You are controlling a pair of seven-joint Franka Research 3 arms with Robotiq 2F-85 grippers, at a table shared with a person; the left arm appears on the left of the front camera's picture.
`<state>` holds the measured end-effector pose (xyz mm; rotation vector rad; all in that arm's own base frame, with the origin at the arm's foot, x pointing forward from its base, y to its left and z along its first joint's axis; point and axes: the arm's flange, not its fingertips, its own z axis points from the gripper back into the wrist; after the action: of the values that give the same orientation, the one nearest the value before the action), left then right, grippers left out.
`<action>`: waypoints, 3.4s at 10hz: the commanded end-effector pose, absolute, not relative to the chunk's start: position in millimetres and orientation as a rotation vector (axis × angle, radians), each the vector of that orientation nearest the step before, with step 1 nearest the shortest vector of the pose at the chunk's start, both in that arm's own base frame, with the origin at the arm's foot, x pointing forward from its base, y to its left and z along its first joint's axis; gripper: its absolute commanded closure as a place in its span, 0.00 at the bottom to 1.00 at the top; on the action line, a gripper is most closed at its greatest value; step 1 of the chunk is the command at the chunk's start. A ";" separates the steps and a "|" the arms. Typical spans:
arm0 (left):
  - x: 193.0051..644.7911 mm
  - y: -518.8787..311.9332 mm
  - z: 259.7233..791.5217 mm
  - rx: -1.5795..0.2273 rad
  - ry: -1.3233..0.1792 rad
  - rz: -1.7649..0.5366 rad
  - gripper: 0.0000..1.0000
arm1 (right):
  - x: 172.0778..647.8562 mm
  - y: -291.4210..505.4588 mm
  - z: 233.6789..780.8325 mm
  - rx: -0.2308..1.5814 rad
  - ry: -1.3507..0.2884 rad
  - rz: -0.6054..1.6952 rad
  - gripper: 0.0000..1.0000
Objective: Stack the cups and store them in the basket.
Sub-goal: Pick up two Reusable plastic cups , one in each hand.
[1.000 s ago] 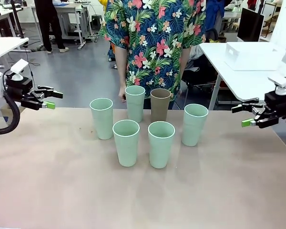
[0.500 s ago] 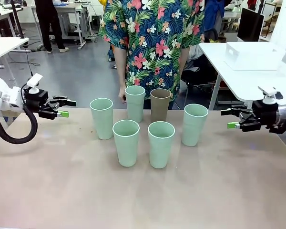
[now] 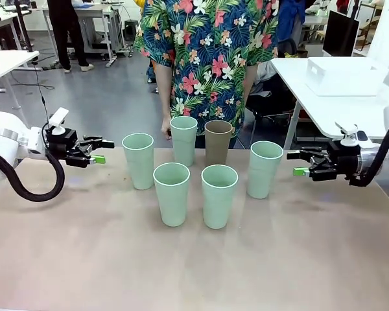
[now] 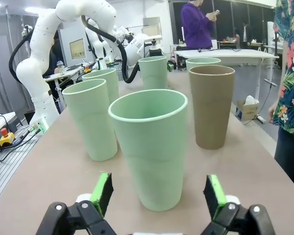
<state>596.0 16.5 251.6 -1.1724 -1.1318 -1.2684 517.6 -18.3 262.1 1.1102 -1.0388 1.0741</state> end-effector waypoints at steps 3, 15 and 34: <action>603.2 -0.3 247.0 -1.169 -1.181 -1.256 0.00 | 521.6 -0.2 249.0 1.116 -1.092 1.086 0.00; 594.9 -37.3 237.8 -1.236 -1.189 -1.188 0.00 | 509.3 11.6 245.7 1.156 -1.140 1.065 0.00; 576.8 -70.7 229.2 -1.247 -1.131 -1.223 0.00 | 502.5 49.8 223.8 1.122 -1.148 0.985 0.00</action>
<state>585.2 -66.8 222.8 -1.2424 -1.1263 -1.2225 506.6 39.6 225.1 1.1612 -1.1101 1.0073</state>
